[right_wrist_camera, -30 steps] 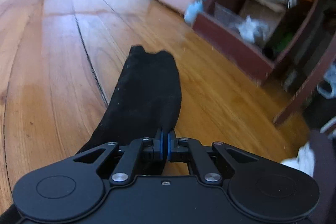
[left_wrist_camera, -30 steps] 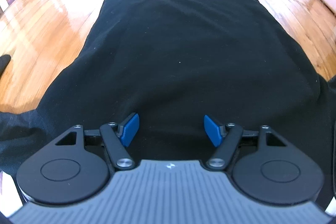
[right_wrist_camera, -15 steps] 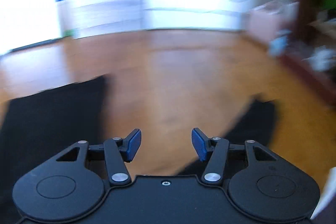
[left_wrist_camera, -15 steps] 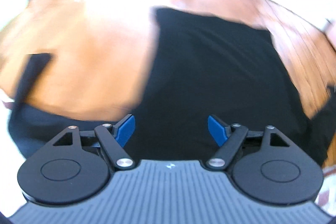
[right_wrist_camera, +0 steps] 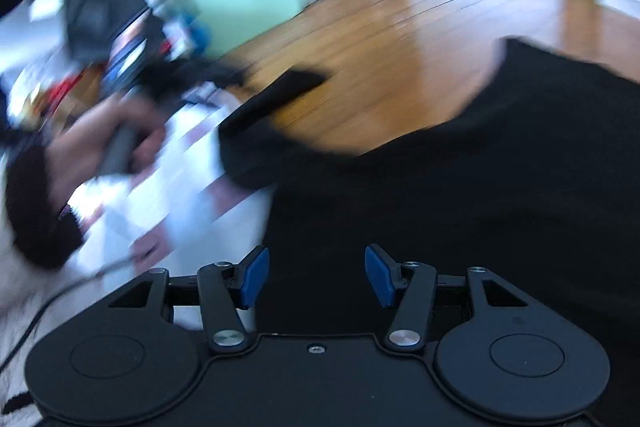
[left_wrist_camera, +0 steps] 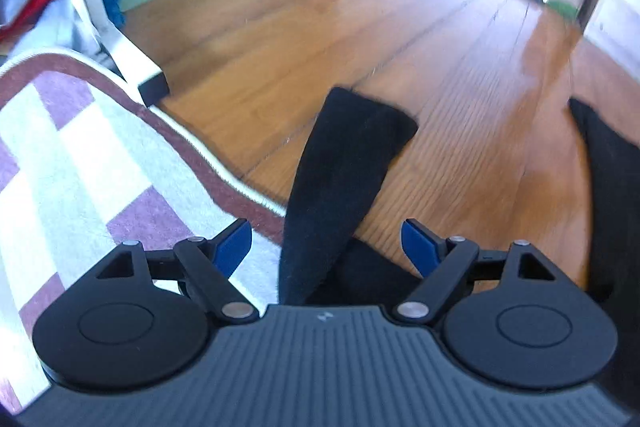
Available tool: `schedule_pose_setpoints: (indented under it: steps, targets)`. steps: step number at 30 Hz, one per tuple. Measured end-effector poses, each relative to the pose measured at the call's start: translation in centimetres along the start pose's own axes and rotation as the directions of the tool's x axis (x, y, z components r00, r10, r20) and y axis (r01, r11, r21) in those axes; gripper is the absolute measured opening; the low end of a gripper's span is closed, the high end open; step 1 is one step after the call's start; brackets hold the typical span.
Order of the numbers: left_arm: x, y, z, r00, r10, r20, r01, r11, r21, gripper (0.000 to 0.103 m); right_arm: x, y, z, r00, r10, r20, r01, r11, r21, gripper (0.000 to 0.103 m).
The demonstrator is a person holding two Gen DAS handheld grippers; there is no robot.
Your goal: Fold clothes
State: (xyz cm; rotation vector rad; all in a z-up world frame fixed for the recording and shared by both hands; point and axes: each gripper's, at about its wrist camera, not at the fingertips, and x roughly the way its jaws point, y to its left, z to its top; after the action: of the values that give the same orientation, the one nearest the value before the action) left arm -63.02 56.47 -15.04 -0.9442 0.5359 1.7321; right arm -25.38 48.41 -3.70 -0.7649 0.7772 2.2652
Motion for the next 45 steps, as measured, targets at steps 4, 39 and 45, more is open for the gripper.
schedule_pose_setpoints:
  steps: [4, 39, 45]
  targets:
    - [1.9, -0.4, -0.9, 0.995, -0.056, -0.081, 0.058, 0.998, 0.022, 0.082, 3.1, 4.5, -0.9, 0.999, -0.007, -0.050, 0.001, 0.992, -0.126, 0.059]
    - [6.7, 7.5, 0.2, 0.954, -0.247, 0.171, 0.299, 0.843, -0.447, 0.064, 5.8, 4.1, -2.5, 0.995, 0.094, -0.041, -0.098, 0.991, -0.092, 0.019]
    - [5.9, 4.0, 1.7, 0.950, -0.272, 0.153, 0.310, 0.873, -0.376, 0.005, 6.2, 3.7, -2.8, 0.990, 0.134, -0.053, -0.136, 0.990, -0.033, 0.019]
